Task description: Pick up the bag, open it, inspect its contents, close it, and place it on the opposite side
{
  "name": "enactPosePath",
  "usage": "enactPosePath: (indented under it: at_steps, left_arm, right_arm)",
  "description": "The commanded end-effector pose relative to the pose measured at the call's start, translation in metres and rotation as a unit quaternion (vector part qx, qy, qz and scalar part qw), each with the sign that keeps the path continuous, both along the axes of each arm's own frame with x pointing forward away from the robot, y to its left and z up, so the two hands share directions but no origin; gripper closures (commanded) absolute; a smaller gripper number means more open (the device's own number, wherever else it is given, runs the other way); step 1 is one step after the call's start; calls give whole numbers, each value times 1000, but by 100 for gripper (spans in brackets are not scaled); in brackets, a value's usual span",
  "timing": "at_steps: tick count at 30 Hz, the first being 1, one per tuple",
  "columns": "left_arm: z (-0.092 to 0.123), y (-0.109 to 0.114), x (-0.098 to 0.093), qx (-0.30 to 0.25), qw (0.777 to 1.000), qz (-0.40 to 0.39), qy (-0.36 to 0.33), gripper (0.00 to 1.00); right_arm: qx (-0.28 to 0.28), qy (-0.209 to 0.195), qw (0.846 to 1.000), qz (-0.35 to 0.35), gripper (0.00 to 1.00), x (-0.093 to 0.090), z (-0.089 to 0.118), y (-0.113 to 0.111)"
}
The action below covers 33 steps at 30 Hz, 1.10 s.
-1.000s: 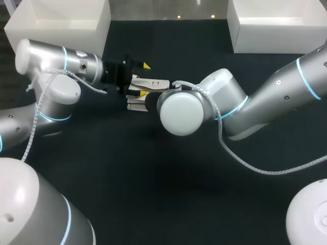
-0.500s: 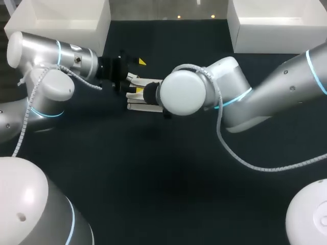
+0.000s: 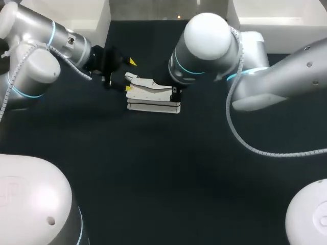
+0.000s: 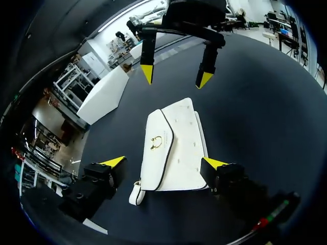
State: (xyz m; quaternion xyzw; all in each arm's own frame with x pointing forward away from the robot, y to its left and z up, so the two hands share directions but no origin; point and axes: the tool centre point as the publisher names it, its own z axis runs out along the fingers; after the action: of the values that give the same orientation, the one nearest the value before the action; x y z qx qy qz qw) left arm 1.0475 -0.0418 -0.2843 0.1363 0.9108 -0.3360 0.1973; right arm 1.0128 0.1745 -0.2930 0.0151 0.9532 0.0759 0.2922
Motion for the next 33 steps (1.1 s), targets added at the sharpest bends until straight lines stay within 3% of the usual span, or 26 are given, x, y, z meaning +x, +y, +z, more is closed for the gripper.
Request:
enactPosePath:
  at_steps: [1, 6, 16, 33]
  left_arm:
    - [13, 7, -6, 39, 997, -10, 66, 0]
    - [13, 12, -10, 58, 989, -9, 135, 0]
    - [7, 20, -13, 88, 976, -20, 200, 0]
    - [7, 20, -13, 88, 976, -20, 200, 0]
  right_arm:
    - [-3, 48, 999, 4, 0, 2, 9, -4]
    - [-3, 72, 997, 0, 0, 8, 13, -10]
    - [23, 132, 991, 0, 0, 20, 22, -20]
    - [23, 132, 991, 0, 0, 20, 22, -20]
